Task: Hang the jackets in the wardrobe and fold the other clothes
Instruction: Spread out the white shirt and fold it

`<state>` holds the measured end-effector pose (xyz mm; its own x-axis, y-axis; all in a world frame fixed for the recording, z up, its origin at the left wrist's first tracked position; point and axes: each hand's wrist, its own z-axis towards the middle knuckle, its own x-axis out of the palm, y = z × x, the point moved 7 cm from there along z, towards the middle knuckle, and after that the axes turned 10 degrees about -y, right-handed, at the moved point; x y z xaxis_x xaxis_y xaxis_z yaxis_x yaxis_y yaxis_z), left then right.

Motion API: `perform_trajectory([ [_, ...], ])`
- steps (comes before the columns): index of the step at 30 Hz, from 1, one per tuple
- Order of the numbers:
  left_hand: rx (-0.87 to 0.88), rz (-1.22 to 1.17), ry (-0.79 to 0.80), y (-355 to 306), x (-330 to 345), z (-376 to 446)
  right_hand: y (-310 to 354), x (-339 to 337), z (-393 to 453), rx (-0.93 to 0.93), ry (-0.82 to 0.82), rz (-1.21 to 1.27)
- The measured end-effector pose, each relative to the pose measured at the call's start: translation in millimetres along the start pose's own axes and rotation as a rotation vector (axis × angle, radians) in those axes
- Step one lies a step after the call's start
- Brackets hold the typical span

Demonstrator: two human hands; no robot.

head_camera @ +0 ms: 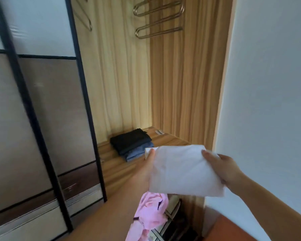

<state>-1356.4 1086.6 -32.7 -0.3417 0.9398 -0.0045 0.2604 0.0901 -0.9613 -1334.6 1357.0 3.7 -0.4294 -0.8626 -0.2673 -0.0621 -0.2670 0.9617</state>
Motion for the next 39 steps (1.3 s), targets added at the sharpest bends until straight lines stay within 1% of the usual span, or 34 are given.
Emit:
perform_trajectory([
  [2, -0.052, -0.047, -0.047, -1, -13, 28, 1, 38, 23, -0.003, 0.086, -0.016],
  [5, -0.137, -0.141, -0.049, 9, -11, 74, -10, 87, 58, -0.012, 0.157, -0.058],
  [8, -0.174, -0.097, -0.094, 20, -11, 115, -22, 125, 96, -0.039, 0.157, -0.136],
  [11, -0.252, -0.054, -0.105, 32, -8, 146, -25, 150, 133, -0.043, 0.082, -0.181],
  [13, -0.272, -0.024, -0.138, 31, -14, 169, -22, 177, 156, -0.075, 0.102, -0.196],
  [17, -0.258, 0.022, -0.269, 17, -27, 235, -6, 243, 207, -0.140, 0.235, -0.195],
  [19, -0.236, -0.016, -0.351, 8, -32, 272, 3, 279, 237, -0.169, 0.327, -0.198],
  [22, -0.197, -0.073, -0.438, -12, -39, 324, 17, 335, 286, -0.155, 0.411, -0.223],
  [23, -0.181, -0.062, -0.464, -19, -42, 341, 23, 352, 300, -0.170, 0.421, -0.212],
  [25, -0.121, -0.051, -0.517, -35, -50, 375, 36, 383, 328, -0.260, 0.390, -0.210],
  [27, -0.061, -0.033, -0.562, -46, -56, 408, 42, 412, 354, -0.331, 0.362, -0.252],
  [30, -0.082, 0.112, -0.649, -34, -61, 436, 23, 458, 379, -0.357, 0.383, -0.229],
  [31, -0.096, 0.147, -0.679, -23, -62, 442, 9, 474, 383, -0.353, 0.396, -0.218],
  [32, -0.102, 0.167, -0.708, -12, -62, 447, -6, 487, 385, -0.297, 0.399, -0.204],
  [34, -0.107, 0.179, -0.756, 3, -63, 455, -38, 504, 392, -0.093, 0.363, -0.214],
  [35, -0.110, 0.173, -0.769, 6, -65, 457, -49, 509, 395, -0.033, 0.361, -0.239],
  [37, -0.108, 0.167, -0.781, 5, -68, 464, -57, 517, 400, -0.013, 0.410, -0.265],
  [39, -0.110, 0.224, -0.820, 0, -70, 462, -54, 517, 401, -0.026, 0.447, -0.260],
])
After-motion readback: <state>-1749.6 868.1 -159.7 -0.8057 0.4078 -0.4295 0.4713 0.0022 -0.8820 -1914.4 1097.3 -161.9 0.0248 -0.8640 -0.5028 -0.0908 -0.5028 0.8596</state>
